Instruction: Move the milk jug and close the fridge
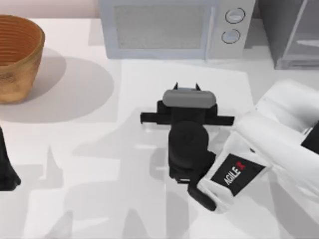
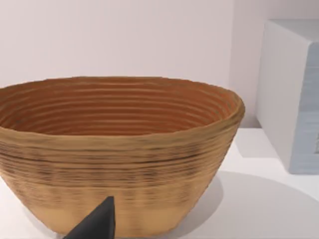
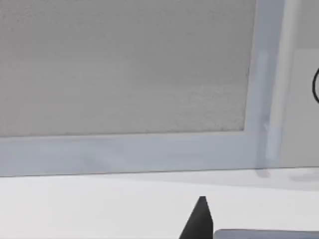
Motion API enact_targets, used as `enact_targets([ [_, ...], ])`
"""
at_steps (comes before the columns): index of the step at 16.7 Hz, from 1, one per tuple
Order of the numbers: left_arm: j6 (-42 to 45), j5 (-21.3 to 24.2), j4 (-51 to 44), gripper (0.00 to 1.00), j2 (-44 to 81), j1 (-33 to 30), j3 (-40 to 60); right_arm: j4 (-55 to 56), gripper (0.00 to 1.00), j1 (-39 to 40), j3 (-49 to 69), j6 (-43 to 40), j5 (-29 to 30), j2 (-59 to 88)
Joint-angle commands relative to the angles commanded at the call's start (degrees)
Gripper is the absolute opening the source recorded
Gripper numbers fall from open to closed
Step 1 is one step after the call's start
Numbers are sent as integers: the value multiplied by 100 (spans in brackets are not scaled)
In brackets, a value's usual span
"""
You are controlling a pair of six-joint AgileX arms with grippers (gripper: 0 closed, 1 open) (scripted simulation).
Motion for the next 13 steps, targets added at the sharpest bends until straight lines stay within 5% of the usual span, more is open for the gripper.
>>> enact_targets([
  [9, 0, 0, 0, 100, 0, 0, 0, -249, 0, -72, -121, 18, -82, -375],
  [13, 0, 0, 0, 100, 0, 0, 0, -460, 0, -904, -781, 11, -917, -1216],
])
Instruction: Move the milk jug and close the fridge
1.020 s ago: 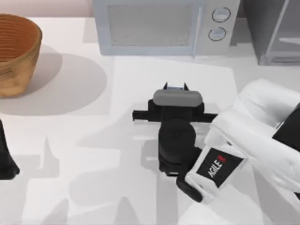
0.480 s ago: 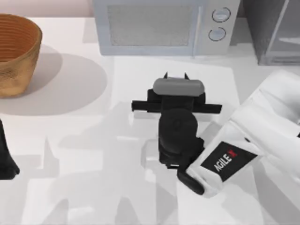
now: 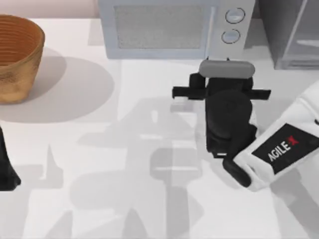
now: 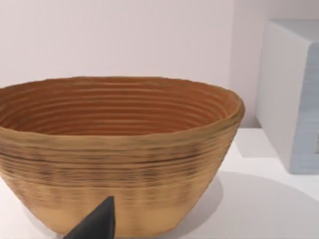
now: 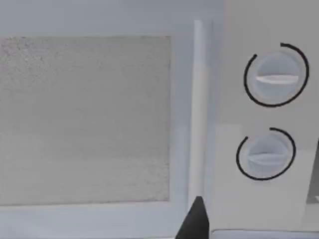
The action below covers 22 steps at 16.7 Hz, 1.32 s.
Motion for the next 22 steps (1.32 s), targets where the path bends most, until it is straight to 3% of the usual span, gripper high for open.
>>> enact_targets([
  [7, 0, 0, 0, 100, 0, 0, 0, -682, 0, -2543, -1989, -14, -2908, -2943],
  [10, 0, 0, 0, 100, 0, 0, 0, -928, 0, -3364, -2680, -16, -3754, -3785],
  [13, 0, 0, 0, 100, 0, 0, 0, -1029, 0, -3659, -2962, -16, -4053, -4082],
  [18, 0, 0, 0, 100, 0, 0, 0, -1017, 0, -3644, -2928, -10, -4039, -4048],
  [22, 0, 0, 0, 100, 0, 0, 0, -1024, 0, -3860, -2284, -17, -4200, -3402],
])
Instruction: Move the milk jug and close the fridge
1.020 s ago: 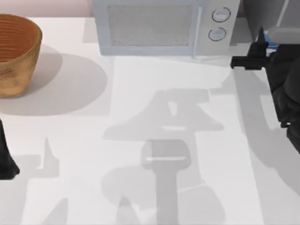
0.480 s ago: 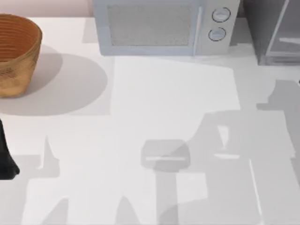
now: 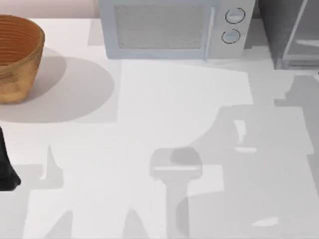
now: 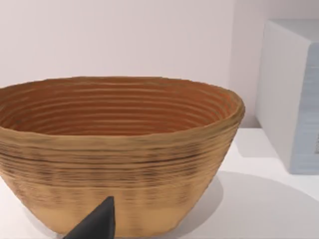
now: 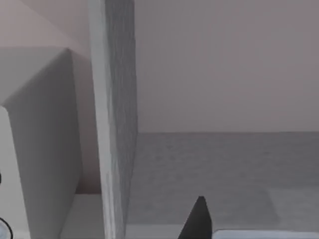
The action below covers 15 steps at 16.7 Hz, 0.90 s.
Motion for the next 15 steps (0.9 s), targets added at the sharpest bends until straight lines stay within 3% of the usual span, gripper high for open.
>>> enact_targets([
  [9, 0, 0, 0, 100, 0, 0, 0, -342, 0, -828, 3513, -37, -933, 3184],
  [15, 0, 0, 0, 100, 0, 0, 0, -493, 0, -1049, 4256, -44, -1186, 3905],
])
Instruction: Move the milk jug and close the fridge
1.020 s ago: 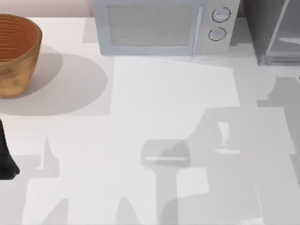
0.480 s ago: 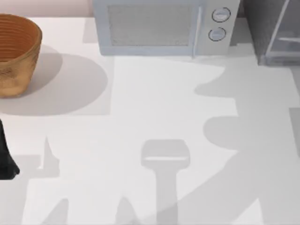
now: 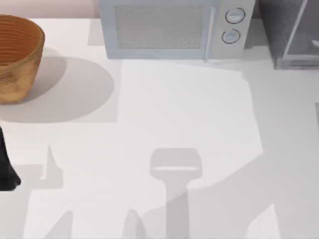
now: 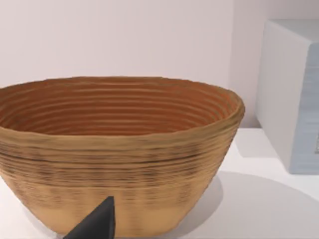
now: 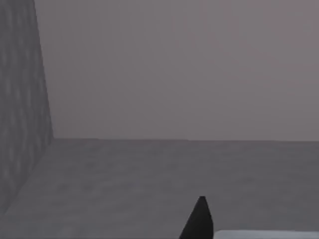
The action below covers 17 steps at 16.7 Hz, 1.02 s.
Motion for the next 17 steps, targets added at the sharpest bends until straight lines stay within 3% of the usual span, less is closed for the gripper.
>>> enact_targets([
  [9, 0, 0, 0, 100, 0, 0, 0, 0, 0, 0, 0, 0, 0, 0],
  [17, 0, 0, 0, 100, 0, 0, 0, 0, 60, 0, 0, 0, 0, 0],
])
